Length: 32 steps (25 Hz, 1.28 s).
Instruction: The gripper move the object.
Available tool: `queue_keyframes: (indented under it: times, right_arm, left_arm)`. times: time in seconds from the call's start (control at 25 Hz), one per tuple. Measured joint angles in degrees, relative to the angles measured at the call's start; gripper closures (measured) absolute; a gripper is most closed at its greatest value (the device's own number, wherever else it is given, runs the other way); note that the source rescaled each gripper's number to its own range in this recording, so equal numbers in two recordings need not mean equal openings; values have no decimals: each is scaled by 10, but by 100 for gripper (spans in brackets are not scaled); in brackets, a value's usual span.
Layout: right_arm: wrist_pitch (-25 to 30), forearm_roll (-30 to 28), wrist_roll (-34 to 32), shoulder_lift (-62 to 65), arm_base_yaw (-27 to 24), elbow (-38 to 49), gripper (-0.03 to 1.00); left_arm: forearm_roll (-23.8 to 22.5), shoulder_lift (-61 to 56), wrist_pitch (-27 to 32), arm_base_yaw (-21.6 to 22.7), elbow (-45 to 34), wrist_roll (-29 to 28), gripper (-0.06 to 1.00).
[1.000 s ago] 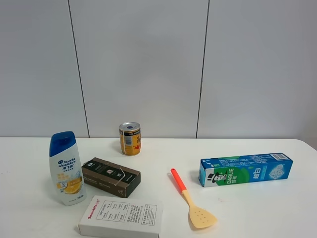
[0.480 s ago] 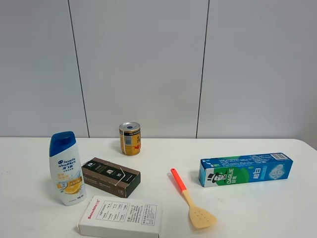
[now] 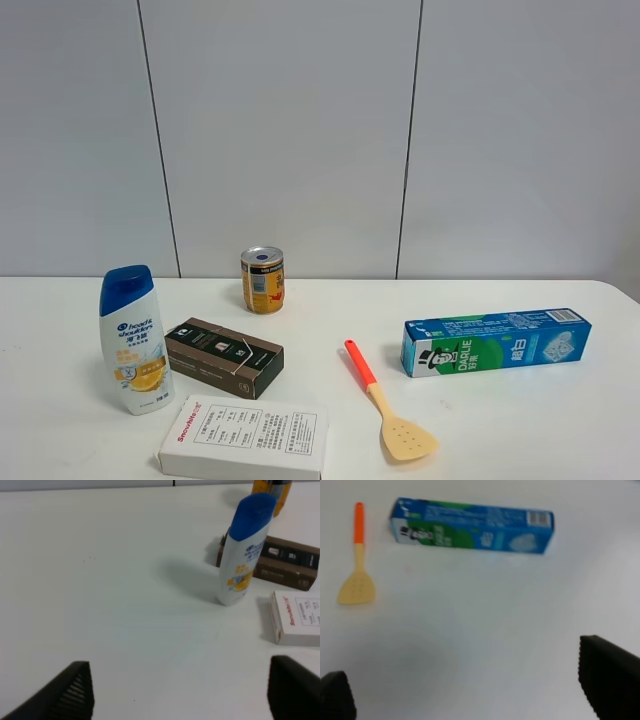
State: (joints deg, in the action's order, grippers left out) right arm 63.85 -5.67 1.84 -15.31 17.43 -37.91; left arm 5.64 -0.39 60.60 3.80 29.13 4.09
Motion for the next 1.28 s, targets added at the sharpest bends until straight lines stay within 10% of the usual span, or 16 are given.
queue_keyframes:
  times: [0.68,1.28]
  right_arm:
    - [2,95,0,154,-193,76,34]
    - [-29,88,-29,154,-199,94,34]
  left_arm:
    - [0,0,0,0,0,0,-6]
    - [0,0,0,0,0,0,-6]
